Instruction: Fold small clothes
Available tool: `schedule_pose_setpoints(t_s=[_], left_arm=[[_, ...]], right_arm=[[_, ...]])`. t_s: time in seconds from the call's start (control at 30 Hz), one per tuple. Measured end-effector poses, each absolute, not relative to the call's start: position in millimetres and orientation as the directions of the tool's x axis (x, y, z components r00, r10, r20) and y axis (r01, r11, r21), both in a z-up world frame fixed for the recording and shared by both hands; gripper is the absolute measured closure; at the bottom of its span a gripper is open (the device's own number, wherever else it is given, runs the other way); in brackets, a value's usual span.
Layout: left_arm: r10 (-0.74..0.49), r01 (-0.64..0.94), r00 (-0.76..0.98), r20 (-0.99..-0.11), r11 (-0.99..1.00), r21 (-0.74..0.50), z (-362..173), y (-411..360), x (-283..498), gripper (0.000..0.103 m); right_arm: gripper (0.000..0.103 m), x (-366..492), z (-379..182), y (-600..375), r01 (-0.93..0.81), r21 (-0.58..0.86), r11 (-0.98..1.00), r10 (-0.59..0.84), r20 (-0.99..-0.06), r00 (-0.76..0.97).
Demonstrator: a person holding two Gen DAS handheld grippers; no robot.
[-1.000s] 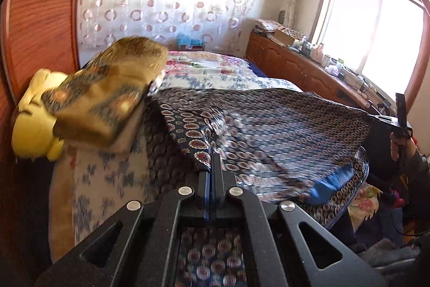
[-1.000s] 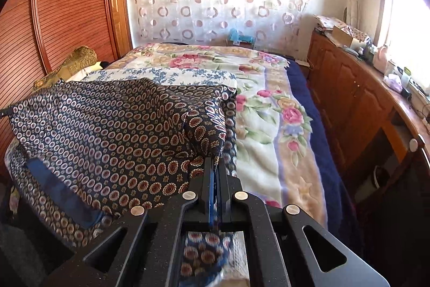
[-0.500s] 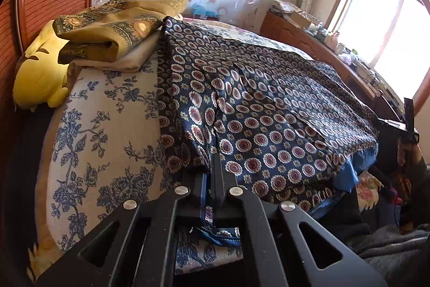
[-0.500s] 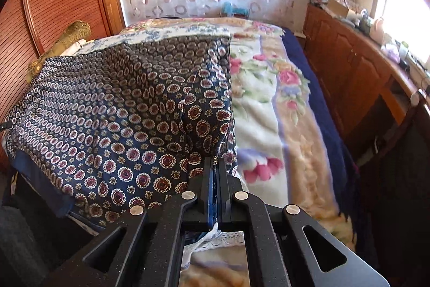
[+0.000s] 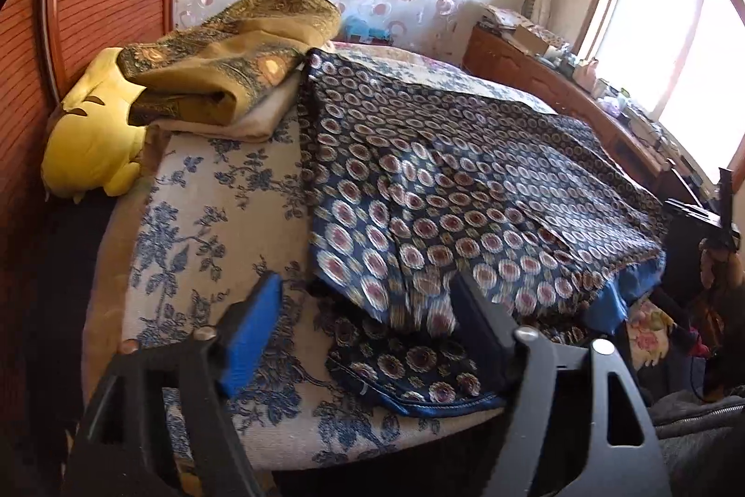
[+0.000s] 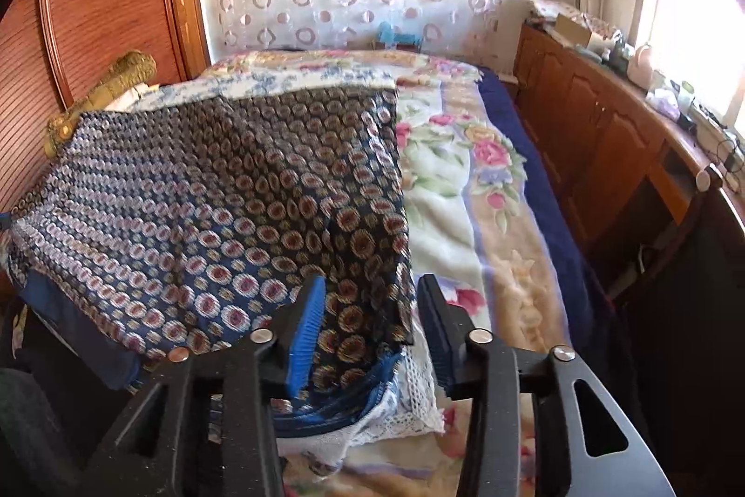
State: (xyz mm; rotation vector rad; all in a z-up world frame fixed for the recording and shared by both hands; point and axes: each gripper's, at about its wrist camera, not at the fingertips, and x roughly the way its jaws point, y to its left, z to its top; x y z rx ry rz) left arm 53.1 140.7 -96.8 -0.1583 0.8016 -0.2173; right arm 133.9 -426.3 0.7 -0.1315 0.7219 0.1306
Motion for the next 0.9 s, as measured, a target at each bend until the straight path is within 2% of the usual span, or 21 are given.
schedule_pose_setpoints(t_s=[0.13,0.33,0.63,0.7,0.77,0.83,0.9], left_arm=[[-0.252,0.132,0.682,-0.687,0.966,-0.223,-92.4,142.1,50.7,0.026],[-0.205,0.082,0.734,-0.648,0.973,-0.215,-83.8,149.4,42.7,0.027],[-0.174,0.039,0.717,-0.675,0.977,-0.21,-103.5,150.1,64.2,0.027],[-0.184,0.042,0.711,-0.678,0.975,-0.22,-107.9,147.9,64.4,0.031],[-0.183,0.038,0.704,-0.686,0.975,-0.221,-112.6,145.1,63.1,0.046],[-0.188,0.039,0.692,-0.697,0.974,-0.224,-117.5,141.1,60.3,0.056],[-0.198,0.044,0.683,-0.702,0.972,-0.232,-121.1,137.4,56.8,0.06]], right_arm=[[0.052,122.6,10.0,-406.5,-0.185,-0.083,0.979,0.093,-0.626,0.774],[0.045,112.7,6.9,-368.4,-0.276,-0.07,0.959,0.176,-0.615,0.769],[0.043,131.2,-24.6,-316.9,-0.369,0.018,0.929,0.297,-0.631,0.717],[0.043,144.9,-35.8,-309.6,-0.38,0.019,0.925,0.302,-0.644,0.703],[0.043,152.8,-45.9,-298.0,-0.393,0.005,0.92,0.298,-0.661,0.689],[0.043,161.3,-53.0,-289.4,-0.405,-0.008,0.914,0.294,-0.673,0.678],[0.043,163.9,-58.7,-280.3,-0.418,-0.021,0.908,0.293,-0.682,0.67]])
